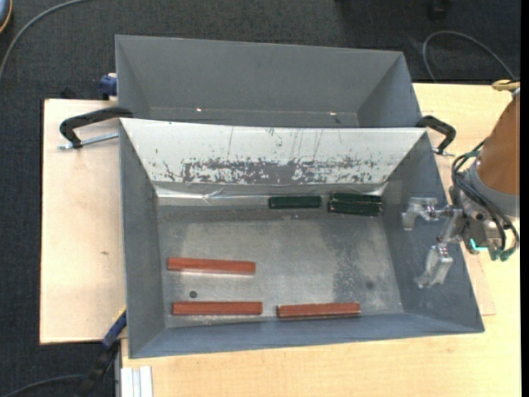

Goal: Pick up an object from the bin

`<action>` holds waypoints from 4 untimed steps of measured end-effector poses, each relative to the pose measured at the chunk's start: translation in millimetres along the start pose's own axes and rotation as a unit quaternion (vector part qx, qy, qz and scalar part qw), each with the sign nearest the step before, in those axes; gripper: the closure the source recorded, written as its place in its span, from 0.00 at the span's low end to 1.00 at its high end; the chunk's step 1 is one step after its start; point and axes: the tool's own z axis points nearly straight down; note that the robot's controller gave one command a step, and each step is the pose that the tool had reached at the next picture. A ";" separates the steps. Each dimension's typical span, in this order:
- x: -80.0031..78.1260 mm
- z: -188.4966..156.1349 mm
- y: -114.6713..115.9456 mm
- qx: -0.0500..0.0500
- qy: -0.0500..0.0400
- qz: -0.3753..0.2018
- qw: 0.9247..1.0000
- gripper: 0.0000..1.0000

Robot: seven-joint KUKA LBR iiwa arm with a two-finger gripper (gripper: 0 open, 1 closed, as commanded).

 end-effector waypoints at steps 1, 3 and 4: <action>-67.5 52.8 43.1 0.000 -0.007 -0.033 0.999 0.00; -94.6 56.7 193.0 -0.002 -0.002 -0.110 0.994 0.00; -99.0 7.2 185.4 0.002 -0.008 -0.188 0.982 0.00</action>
Offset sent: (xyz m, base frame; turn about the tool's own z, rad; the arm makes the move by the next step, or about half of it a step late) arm 0.0635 0.0389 -0.0510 -0.0599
